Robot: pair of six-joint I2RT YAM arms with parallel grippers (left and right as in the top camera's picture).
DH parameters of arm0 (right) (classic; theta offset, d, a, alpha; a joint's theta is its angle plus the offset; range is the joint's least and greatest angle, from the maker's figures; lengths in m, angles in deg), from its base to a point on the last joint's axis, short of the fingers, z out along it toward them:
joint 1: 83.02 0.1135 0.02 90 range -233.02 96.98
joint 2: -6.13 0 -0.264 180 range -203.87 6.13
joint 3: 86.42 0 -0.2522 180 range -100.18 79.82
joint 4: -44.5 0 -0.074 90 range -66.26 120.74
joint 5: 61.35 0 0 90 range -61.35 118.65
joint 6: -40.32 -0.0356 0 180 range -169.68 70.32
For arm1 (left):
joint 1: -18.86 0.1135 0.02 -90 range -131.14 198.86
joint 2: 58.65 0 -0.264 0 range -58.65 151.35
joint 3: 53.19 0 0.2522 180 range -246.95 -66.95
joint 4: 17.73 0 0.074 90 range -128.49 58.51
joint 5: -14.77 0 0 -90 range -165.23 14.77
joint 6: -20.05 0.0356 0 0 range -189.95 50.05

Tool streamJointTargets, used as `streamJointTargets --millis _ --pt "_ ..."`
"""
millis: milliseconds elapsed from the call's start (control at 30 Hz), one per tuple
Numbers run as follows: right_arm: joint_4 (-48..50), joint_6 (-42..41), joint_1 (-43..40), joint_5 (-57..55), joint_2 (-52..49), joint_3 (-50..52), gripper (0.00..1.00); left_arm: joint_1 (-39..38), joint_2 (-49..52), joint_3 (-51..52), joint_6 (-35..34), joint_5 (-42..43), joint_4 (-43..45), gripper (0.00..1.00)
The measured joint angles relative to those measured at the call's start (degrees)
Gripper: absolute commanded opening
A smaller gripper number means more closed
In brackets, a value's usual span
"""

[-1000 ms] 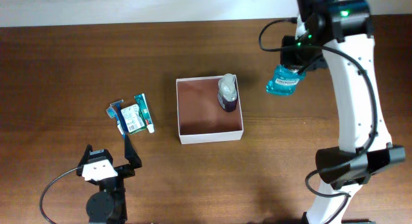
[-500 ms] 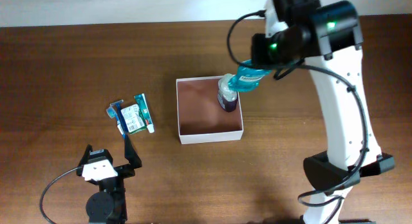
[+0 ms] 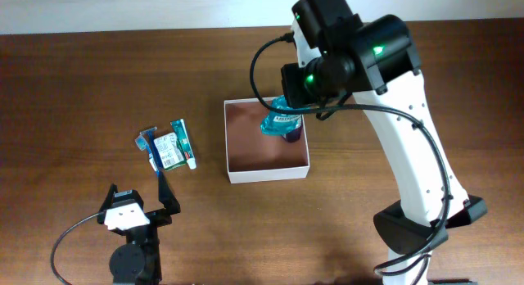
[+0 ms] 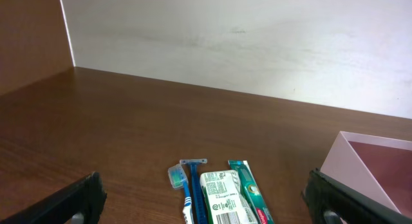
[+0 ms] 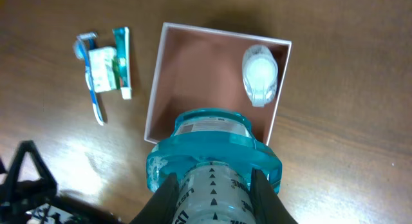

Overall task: Pack container
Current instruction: 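Lift the Listerine bottle and carry it left into the box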

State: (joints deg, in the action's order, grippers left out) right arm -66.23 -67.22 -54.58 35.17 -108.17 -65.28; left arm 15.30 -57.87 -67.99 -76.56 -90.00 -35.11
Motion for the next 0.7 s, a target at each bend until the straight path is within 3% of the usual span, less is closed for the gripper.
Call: streamJointTargets --millis 333,700 --pt "0.0 0.5 0.7 -1.5 0.0 13.9 0.19 0.0 0.0 0.0 0.0 0.0 0.0 0.99" --pt "3.3 1.0 0.8 -3.8 0.0 21.2 0.2 0.0 0.0 0.0 0.0 0.0 0.0 0.99"
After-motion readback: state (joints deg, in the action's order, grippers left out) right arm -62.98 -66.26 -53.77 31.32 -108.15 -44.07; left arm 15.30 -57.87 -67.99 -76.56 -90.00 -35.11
